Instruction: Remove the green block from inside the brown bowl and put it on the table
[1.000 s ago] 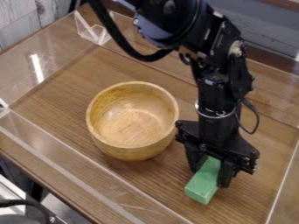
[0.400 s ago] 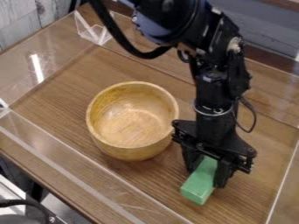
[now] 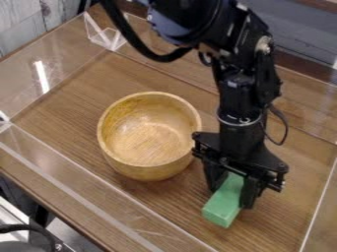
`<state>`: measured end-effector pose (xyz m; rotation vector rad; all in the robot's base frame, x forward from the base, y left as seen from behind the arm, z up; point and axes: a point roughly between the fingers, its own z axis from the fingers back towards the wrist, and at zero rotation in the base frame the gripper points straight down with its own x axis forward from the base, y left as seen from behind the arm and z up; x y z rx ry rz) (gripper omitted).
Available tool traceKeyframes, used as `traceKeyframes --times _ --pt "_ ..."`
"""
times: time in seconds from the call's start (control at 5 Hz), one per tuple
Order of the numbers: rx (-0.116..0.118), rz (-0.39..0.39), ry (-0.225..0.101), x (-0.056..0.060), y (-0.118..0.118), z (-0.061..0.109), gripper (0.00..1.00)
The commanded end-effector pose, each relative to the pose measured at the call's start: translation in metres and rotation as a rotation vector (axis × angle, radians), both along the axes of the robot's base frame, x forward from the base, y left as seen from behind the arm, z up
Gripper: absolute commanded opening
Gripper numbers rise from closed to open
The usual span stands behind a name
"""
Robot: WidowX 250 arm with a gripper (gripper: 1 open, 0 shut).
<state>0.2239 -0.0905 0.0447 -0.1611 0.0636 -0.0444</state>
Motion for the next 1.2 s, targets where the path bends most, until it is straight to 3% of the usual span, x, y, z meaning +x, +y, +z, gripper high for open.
traceKeyframes --times 0.0,0.2,1.0 --pt "-0.020 0.008 -0.067 0.013 -0.001 0.018 1.00" --pt "-0.024 0.010 -0.071 0.014 0.000 0.026 1.00" --pt "-0.058 0.022 -0.102 0.018 0.000 0.028 1.00"
